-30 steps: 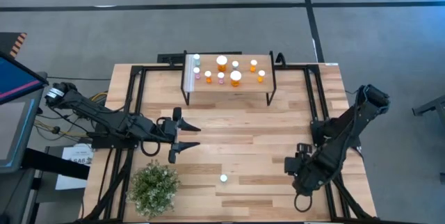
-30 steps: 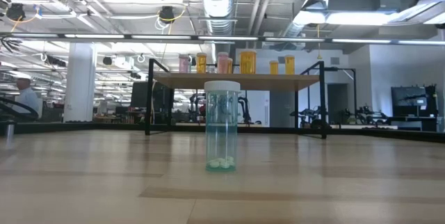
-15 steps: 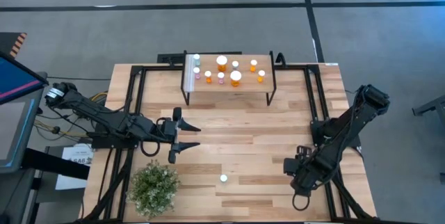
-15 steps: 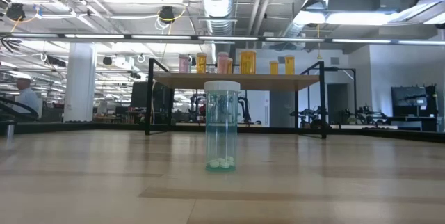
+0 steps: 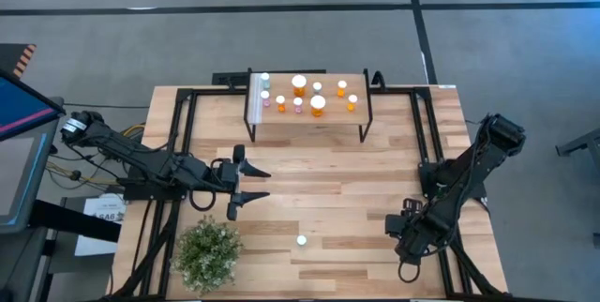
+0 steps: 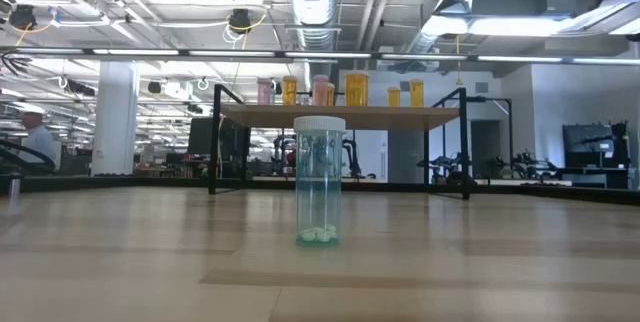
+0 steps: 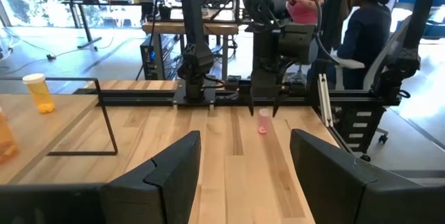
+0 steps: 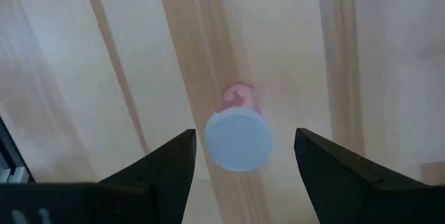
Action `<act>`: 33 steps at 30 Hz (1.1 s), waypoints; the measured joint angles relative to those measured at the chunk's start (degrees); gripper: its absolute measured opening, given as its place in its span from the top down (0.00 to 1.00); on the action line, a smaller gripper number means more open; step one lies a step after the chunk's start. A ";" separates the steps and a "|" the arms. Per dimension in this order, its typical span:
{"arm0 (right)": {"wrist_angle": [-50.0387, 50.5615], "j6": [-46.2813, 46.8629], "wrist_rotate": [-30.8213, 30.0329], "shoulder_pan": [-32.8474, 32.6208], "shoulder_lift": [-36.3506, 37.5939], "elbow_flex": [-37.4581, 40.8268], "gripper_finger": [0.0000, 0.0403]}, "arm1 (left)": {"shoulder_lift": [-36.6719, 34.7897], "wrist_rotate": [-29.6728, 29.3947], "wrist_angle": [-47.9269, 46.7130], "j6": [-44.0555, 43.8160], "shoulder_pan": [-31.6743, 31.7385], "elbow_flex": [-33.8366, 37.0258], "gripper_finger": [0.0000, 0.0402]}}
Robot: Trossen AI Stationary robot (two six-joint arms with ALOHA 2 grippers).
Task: Pick and place medicine bottles onto shelf by color
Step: Put the pink pill bottle on the shelf
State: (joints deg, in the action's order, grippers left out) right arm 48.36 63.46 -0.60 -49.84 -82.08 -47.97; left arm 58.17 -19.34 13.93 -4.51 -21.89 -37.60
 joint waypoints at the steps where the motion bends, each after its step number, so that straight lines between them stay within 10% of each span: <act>1: 0.02 0.00 -0.01 0.00 0.00 0.05 0.34 | 0.00 0.00 0.00 0.04 0.00 0.00 0.48; 21: -0.76 -2.09 -0.89 1.43 1.33 -0.06 0.71 | 0.00 -0.17 0.04 0.57 0.00 0.00 0.48; 33: 0.38 -26.98 -3.13 19.50 9.59 -8.19 0.63 | 0.02 -0.19 0.13 0.61 0.00 0.00 0.48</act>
State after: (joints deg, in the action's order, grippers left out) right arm 48.74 36.48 -3.73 -30.35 -72.49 -56.16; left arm 58.19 -19.53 14.06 -3.90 -21.89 -37.60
